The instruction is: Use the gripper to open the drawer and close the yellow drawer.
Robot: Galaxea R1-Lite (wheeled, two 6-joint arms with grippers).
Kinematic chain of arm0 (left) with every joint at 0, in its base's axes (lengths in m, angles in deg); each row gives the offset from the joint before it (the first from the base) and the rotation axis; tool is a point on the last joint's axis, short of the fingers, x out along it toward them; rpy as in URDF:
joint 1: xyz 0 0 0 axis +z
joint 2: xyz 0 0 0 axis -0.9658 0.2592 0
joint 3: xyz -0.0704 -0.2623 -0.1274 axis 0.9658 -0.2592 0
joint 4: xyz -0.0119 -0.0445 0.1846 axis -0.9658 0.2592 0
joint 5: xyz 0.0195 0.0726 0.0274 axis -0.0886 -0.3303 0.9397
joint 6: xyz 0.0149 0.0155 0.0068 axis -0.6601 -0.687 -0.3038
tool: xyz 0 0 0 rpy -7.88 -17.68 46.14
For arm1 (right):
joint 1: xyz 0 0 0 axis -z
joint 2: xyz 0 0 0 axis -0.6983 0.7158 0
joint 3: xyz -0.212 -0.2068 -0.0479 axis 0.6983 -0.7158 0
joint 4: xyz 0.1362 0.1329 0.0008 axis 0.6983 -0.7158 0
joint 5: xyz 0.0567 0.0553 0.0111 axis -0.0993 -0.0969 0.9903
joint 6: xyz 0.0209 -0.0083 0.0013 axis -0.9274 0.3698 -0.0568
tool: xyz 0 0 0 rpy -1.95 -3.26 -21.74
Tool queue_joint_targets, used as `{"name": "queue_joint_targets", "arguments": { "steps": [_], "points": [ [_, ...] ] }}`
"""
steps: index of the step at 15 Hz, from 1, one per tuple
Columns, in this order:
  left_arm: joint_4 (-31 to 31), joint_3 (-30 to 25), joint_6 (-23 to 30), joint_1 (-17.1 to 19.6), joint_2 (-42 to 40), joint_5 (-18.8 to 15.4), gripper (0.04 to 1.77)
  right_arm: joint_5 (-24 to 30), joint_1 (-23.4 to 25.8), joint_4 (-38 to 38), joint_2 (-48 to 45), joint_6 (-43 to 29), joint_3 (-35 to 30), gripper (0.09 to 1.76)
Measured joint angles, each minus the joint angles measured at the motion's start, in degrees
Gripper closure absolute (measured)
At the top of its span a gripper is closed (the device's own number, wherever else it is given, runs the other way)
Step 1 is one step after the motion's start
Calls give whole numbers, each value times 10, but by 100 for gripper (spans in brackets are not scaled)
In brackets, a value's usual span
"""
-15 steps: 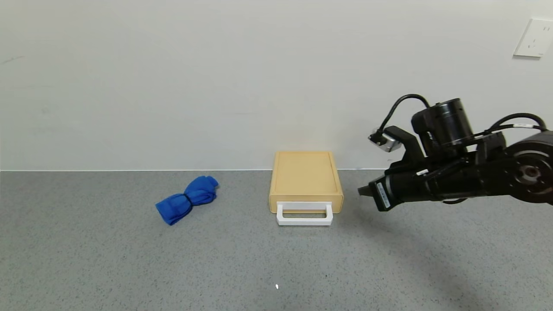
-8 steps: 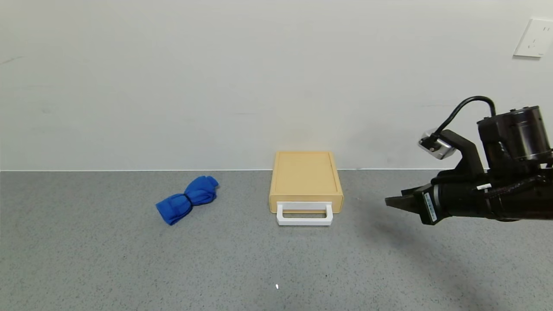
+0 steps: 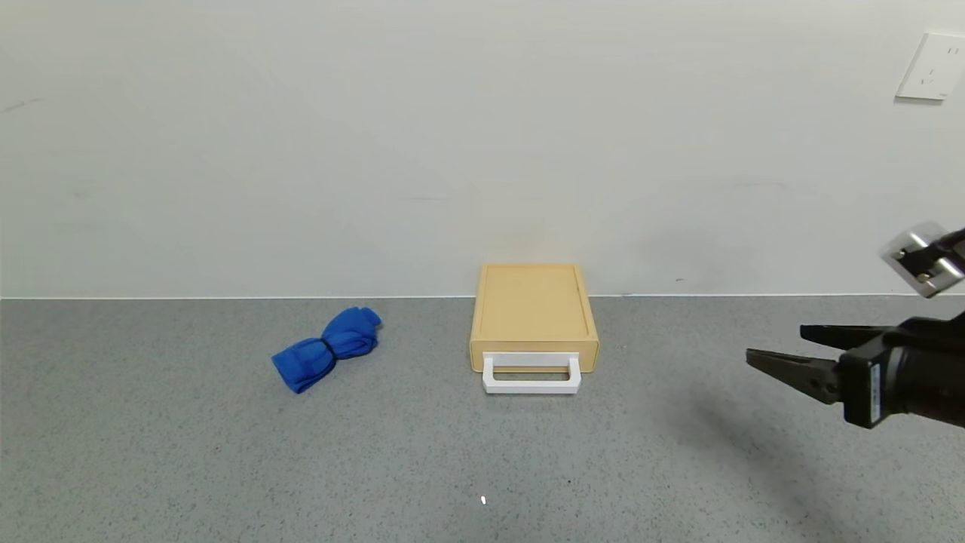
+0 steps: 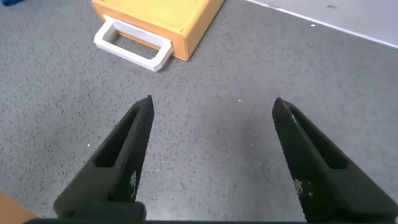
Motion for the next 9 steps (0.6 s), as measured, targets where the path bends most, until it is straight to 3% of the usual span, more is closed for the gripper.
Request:
{"name": "queue_joint_targets", "arguments": {
  "steps": [5,9],
  "points": [
    [0,0,0,0,0,0,7,-2,69,-11,-152,0,-64,29],
    [0,0,0,0,0,0,7,-2,151,-97,-282,-1,-82,23]
  ]
}}
